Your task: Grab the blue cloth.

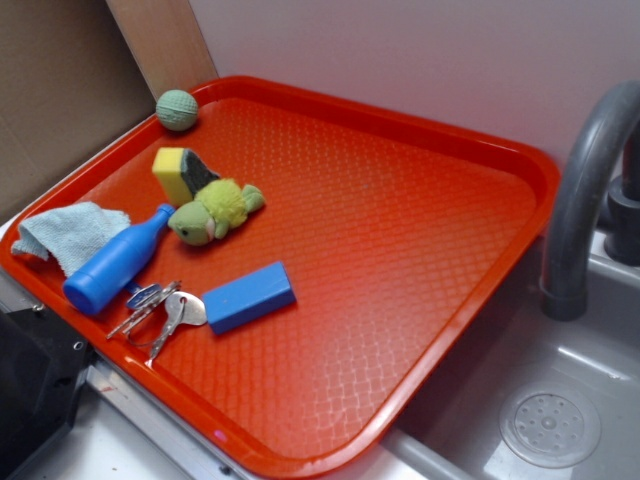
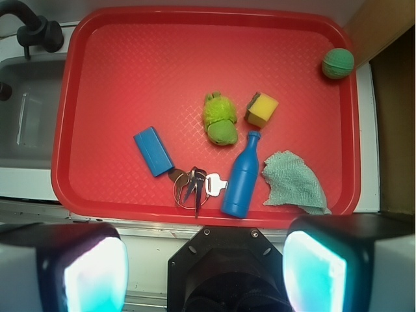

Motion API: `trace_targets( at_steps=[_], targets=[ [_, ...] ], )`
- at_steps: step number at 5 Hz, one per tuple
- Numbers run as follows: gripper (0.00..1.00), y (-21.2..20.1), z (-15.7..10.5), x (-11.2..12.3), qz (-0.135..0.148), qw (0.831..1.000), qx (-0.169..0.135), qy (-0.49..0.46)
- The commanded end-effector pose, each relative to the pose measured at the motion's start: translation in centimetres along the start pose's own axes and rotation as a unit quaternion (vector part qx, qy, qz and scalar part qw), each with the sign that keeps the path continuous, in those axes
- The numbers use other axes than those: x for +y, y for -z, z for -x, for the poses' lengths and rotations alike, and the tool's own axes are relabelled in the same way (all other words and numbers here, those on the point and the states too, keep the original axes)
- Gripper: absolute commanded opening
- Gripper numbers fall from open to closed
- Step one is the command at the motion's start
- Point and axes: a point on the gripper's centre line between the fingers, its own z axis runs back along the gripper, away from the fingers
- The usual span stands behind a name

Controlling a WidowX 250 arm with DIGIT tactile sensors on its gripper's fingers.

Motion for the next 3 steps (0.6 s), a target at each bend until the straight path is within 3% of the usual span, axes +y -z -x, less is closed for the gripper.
trace_targets(
  at_steps=[1, 2, 3],
  targets=[
    [1.00, 0.0, 0.0, 0.0, 0.000, 1.000, 0.000, 0.000],
    [1.00, 4.4, -2.3, 3.3, 0.005, 0.993, 0.033, 0.116],
    [1.00, 6.6, -2.4, 8.2, -0.039, 0.993, 0.011, 0.109]
  ],
)
